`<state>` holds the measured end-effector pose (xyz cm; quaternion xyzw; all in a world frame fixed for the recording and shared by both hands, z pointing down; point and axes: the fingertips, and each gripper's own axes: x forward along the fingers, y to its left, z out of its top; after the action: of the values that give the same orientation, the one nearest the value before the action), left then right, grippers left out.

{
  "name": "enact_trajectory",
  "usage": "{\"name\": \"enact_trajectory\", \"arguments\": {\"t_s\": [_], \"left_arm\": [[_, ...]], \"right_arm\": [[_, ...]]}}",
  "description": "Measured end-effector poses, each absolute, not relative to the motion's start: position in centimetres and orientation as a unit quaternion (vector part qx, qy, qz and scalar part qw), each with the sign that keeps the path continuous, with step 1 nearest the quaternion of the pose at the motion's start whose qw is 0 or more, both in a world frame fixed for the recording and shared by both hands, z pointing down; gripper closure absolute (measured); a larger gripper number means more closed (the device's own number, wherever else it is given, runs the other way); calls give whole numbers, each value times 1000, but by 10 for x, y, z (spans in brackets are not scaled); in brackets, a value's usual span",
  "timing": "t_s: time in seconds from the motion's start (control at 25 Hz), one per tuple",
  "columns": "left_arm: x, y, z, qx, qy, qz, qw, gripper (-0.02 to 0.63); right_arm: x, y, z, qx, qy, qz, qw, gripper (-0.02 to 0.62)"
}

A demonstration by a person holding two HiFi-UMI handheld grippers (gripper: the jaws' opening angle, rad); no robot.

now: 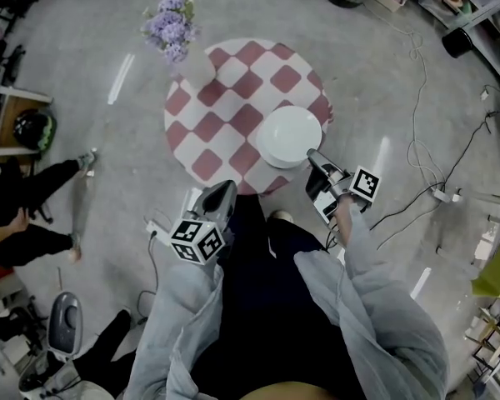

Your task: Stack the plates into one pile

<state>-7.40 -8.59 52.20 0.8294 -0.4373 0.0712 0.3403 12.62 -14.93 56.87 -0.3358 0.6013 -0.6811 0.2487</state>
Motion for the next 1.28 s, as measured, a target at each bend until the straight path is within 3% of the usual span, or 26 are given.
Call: {"name": "enact_trajectory", "arguments": {"t_s": [0.92,1.28], "left_arm": [[-100,-76,534,813,-460,62,352,595],[-107,-66,533,809,-470,55,349,595]], "right_arm": [[112,-136,630,-432,514,-715,193,573],[113,-141,626,-423,506,-720,216,356]]}}
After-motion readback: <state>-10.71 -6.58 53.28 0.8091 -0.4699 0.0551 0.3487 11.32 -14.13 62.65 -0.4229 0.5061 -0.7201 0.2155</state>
